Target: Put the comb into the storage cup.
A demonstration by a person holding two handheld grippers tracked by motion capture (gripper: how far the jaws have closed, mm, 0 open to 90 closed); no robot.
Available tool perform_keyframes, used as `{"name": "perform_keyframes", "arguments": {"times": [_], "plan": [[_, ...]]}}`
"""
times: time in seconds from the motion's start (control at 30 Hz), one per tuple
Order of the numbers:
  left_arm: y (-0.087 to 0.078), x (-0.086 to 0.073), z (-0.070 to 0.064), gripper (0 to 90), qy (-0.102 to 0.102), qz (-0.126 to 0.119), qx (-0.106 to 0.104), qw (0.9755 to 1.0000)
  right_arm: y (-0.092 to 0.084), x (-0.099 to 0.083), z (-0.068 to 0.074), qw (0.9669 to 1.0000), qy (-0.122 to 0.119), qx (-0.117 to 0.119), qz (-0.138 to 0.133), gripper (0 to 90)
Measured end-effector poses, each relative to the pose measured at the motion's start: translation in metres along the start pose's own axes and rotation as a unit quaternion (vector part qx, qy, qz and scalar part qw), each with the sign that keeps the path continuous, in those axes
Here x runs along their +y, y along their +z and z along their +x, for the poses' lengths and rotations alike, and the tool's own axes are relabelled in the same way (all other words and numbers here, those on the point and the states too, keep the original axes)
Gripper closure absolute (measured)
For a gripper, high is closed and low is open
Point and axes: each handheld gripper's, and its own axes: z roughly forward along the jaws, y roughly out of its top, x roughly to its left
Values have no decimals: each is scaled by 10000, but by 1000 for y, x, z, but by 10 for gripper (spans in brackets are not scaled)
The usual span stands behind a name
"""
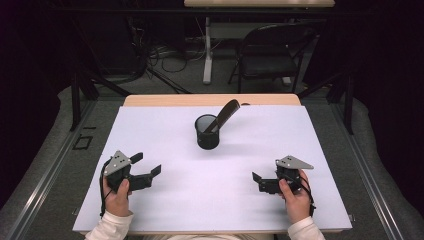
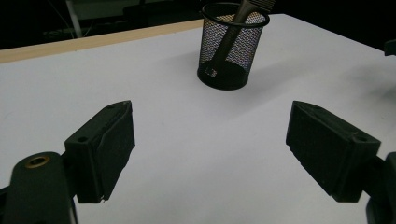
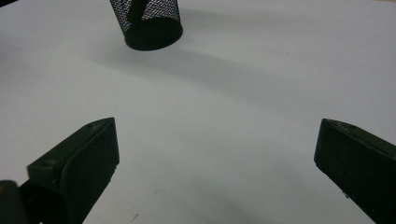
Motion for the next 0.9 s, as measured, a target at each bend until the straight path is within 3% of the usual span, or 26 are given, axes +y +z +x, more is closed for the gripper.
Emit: {"name": "perform_keyframes", "arguments": {"times": [0.9], "plan": [[0, 0, 1, 157, 35, 11, 6, 10000, 3, -2, -3, 10000, 1, -38, 70, 0]]}}
